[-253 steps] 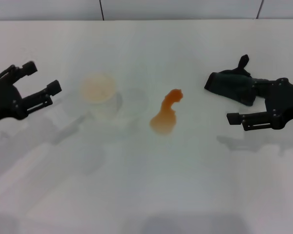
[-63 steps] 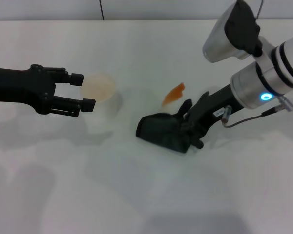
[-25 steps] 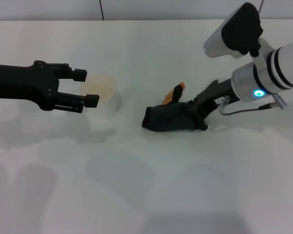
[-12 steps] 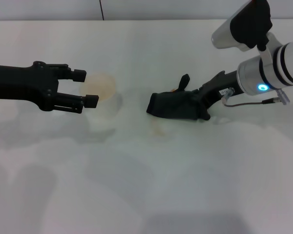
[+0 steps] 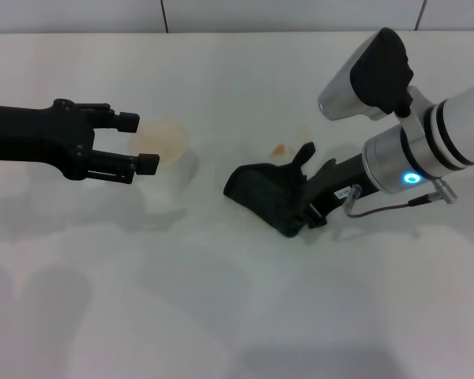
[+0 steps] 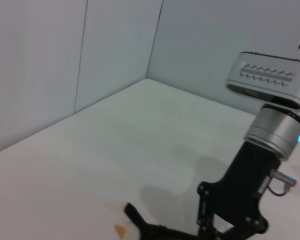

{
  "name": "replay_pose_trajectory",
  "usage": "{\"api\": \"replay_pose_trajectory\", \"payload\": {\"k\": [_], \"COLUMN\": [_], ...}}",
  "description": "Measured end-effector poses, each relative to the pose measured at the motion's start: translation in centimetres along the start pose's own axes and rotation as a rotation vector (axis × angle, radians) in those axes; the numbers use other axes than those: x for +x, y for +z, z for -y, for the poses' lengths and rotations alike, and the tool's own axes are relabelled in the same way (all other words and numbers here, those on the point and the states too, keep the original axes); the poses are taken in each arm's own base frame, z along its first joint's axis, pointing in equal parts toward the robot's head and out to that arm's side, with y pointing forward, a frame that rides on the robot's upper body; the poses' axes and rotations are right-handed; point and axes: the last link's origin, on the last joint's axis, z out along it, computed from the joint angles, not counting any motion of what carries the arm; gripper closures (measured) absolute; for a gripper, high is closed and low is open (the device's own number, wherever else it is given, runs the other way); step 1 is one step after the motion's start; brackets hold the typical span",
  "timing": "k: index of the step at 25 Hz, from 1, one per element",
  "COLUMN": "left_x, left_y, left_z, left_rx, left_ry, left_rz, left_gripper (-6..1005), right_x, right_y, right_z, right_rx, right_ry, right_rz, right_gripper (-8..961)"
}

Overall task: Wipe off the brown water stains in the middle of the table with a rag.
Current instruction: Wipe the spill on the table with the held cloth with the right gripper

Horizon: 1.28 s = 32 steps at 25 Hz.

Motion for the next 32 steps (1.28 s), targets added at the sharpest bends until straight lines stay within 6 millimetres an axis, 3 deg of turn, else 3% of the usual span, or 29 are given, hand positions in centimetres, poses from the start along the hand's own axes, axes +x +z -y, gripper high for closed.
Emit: {"api": "replay_pose_trajectory", "payload": {"k": [10, 16, 32], "left_x": [0.1, 0.3, 0.3], "left_y": [0.1, 0.1, 0.3], "left_z": [0.0, 0.0, -0.1], "left_rx": [0.001, 0.002, -0.001], "left_ry": [0.006, 0.010, 0.008], "left_rz": [-0.012, -0.019, -0.022], "left_gripper": [125, 124, 125], "right_x": [-0.3, -0.7, -1.0], "right_y": [-0.3, -0.2, 0.5], "right_z": [-2.5, -3.0, -0.4], "right_rx": [-0.141, -0.159, -0.037], "right_ry": [-0.009, -0.019, 0.036], "right_rz": [-0.020, -0.026, 0.026], "right_gripper": [879, 879, 878]}}
